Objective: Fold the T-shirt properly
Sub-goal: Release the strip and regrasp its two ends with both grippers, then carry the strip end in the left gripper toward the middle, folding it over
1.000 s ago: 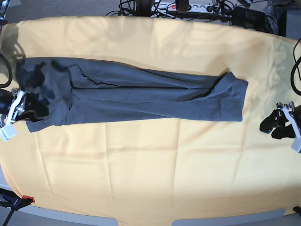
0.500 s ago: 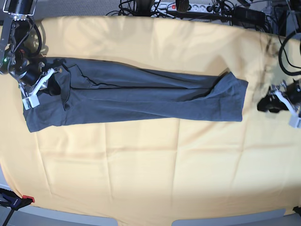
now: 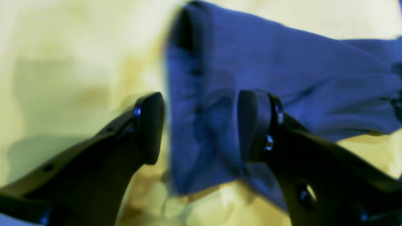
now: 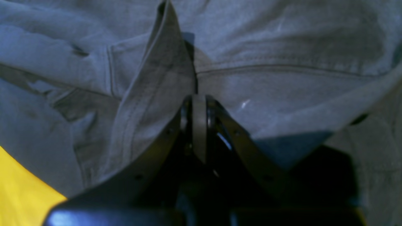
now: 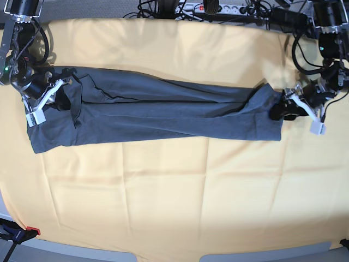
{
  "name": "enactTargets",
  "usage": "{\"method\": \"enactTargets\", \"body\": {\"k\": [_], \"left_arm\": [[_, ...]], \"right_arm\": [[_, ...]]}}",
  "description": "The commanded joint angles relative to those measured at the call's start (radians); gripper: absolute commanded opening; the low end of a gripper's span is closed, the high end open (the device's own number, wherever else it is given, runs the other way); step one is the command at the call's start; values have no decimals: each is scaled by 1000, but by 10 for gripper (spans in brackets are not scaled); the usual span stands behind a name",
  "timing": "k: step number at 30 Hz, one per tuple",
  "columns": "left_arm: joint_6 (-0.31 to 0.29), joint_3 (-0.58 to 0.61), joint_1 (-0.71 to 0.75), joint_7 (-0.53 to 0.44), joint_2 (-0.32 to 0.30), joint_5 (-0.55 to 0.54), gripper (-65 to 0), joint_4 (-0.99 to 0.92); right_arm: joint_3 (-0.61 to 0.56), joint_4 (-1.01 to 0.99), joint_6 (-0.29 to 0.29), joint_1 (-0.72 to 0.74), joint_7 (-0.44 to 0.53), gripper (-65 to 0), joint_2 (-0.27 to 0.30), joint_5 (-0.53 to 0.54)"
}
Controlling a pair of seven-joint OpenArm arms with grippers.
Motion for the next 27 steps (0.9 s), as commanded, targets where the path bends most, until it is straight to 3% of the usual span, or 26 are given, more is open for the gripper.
{"method": "enactTargets", "body": {"k": [1,8,13,18,22,27], "left_arm": [[-4,-3,-10,8,-6,0,-266,11],[-11,-3,-14,6,31,-17,-273,11],[-83,-3,-14,29,31,-108,-427,11],[-82,-4,-15,27,30,-98,-650,11],[-80,-5,-20,-6,20,-53,-650,11],[-80,-5,-21,-41,-43,-48,-650,11]], "right_arm": [[5,12,1,8,-4,-650,17,-5],[5,12,1,8,-5,-650,17,-5],[5,12,1,8,-5,-650,18,0],[5,12,1,8,-5,-650,18,53],[5,13,1,9,-4,-650,18,101],[5,13,1,8,-5,-650,18,100]]}}
